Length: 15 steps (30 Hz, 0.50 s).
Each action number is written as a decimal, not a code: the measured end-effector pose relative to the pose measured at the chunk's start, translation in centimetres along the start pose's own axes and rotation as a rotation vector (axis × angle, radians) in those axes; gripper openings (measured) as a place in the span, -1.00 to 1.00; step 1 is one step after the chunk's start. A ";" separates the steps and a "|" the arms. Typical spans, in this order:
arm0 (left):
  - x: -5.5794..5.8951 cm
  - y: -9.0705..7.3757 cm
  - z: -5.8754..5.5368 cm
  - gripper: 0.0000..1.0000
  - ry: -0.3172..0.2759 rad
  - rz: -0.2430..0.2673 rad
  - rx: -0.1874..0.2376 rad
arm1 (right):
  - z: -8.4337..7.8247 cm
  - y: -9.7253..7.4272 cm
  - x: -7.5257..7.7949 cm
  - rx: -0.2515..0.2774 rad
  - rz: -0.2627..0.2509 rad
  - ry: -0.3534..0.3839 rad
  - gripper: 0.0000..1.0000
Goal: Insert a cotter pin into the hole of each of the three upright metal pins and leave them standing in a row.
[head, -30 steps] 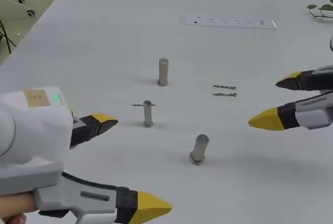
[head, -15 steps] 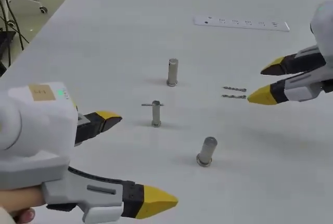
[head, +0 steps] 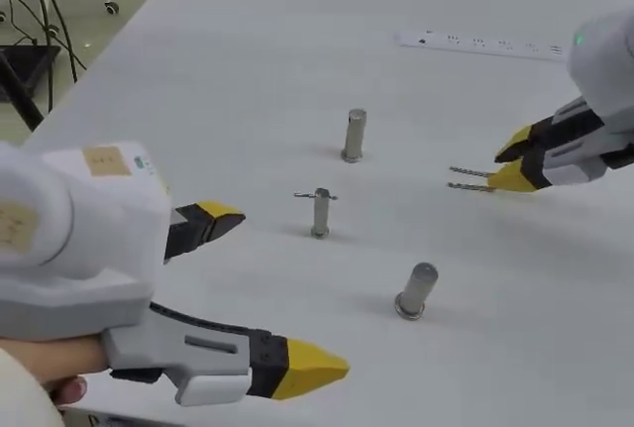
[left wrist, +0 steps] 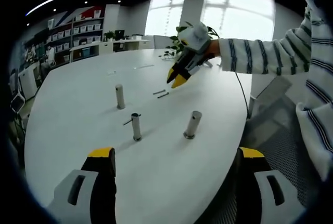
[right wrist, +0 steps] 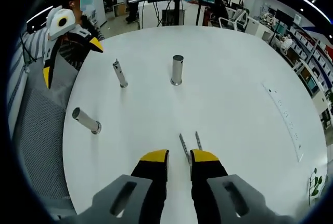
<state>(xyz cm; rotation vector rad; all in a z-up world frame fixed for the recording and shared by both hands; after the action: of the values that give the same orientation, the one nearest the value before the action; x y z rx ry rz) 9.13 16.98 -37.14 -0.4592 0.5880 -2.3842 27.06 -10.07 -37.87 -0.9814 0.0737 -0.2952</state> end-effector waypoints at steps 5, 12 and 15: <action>-0.1 -0.1 0.0 0.91 0.001 0.008 -0.004 | -0.2 1.4 0.4 -0.042 0.023 -0.011 -0.82; 0.1 -0.1 0.0 0.90 -0.003 -0.007 -0.001 | -0.6 2.8 1.0 -0.088 0.053 -0.017 -0.82; 0.2 -0.1 0.0 0.89 -0.001 -0.013 -0.007 | -0.9 3.2 1.4 -0.111 0.054 -0.027 -0.83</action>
<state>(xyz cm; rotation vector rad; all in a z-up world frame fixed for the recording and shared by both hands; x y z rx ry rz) 8.96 16.89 -37.02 -0.4684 0.5951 -2.3952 28.95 -9.49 -40.91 -1.0911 0.0928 -0.2305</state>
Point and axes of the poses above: the centre of the closed fingertips' face, and the gripper's own axes: y roughly forward along the fingers, x roughly to its right, z roughly out of its top, the point moved 9 cm from there along -y, roughly backward along the fingers, and after that the axes turned 1 degree about x, right-handed, at the moved point
